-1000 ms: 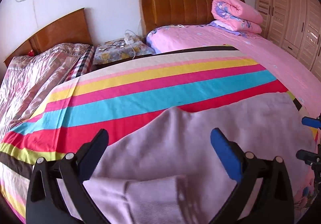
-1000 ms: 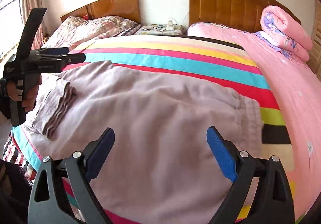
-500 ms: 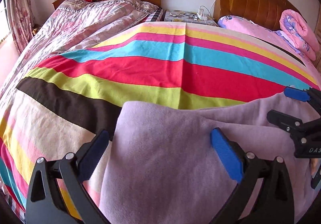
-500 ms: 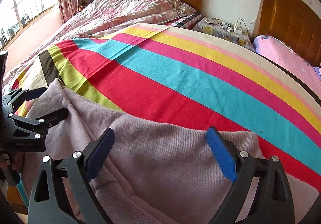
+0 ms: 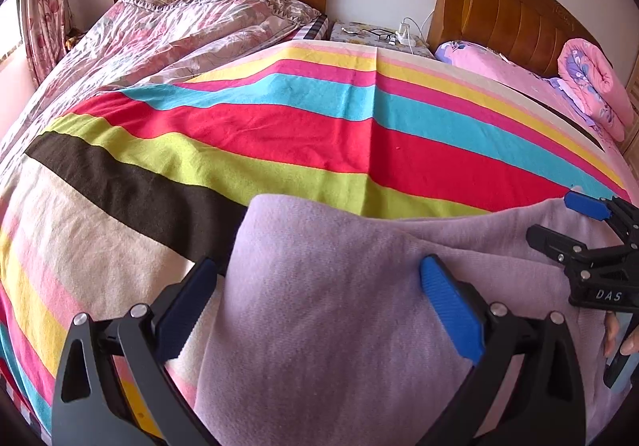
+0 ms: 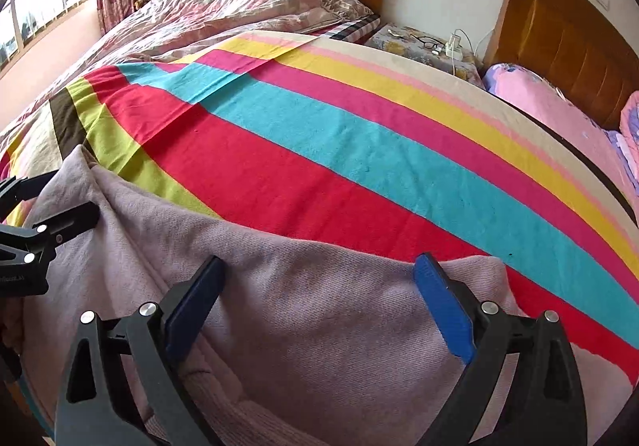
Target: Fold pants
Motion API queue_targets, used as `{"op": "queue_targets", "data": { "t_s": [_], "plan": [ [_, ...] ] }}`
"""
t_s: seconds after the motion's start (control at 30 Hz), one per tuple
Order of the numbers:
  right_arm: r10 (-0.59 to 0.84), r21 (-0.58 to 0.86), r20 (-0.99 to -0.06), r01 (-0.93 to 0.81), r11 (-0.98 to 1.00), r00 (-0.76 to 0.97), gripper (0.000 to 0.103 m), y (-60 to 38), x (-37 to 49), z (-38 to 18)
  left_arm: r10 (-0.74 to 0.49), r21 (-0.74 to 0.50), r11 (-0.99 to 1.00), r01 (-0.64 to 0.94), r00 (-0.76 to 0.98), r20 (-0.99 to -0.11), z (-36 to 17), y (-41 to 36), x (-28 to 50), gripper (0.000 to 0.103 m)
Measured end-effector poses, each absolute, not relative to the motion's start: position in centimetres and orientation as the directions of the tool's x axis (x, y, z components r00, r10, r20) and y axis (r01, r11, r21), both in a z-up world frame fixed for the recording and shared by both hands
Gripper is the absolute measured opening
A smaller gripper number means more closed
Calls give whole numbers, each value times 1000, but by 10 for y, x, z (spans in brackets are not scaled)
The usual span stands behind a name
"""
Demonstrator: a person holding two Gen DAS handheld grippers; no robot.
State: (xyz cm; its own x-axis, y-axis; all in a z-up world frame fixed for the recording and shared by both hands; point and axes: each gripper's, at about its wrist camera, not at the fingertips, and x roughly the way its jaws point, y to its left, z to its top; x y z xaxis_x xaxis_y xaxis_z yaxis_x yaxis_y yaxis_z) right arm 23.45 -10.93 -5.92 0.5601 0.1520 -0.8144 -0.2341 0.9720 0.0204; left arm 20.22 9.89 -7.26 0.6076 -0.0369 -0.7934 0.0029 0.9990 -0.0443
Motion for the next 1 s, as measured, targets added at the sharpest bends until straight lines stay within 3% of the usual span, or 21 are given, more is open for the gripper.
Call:
{"op": "queue_targets", "data": {
  "t_s": [0.07,0.13,0.27,0.4,0.5,0.63,0.8,0.87,1.0],
  "plan": [
    [85,-7,-792,-149,989,604,92,-125,229,-47,-42,-51,999,3,604,-796,-72,99,204,102],
    [113,11,-769,-165,986,629,92,-132,217,-35,-44,-52,999,3,603,-797,-73,101,208,102],
    [114,-45,-847,-284,958,519,92,-131,206,-58,-44,-52,999,5,603,-797,-73,101,209,102],
    [115,49,-834,-135,990,539,92,-176,182,-56,-38,-43,999,7,609,-792,-70,99,206,102],
    [178,93,-789,-172,981,588,92,-188,139,-33,44,37,999,-24,673,-738,-52,92,190,101],
    [264,85,-769,-317,945,582,92,-176,75,-28,-77,23,992,122,750,-656,-14,64,146,101],
    [175,-33,-811,-343,939,558,92,-178,29,-68,-61,163,953,257,685,-726,-48,6,119,102],
    [195,-3,-803,-331,944,563,92,-197,12,-64,-2,236,937,259,677,-736,-71,-7,112,102],
    [184,82,-752,-187,979,633,92,-272,-32,-43,19,258,936,238,700,-714,-62,-12,107,102]
  ]
}}
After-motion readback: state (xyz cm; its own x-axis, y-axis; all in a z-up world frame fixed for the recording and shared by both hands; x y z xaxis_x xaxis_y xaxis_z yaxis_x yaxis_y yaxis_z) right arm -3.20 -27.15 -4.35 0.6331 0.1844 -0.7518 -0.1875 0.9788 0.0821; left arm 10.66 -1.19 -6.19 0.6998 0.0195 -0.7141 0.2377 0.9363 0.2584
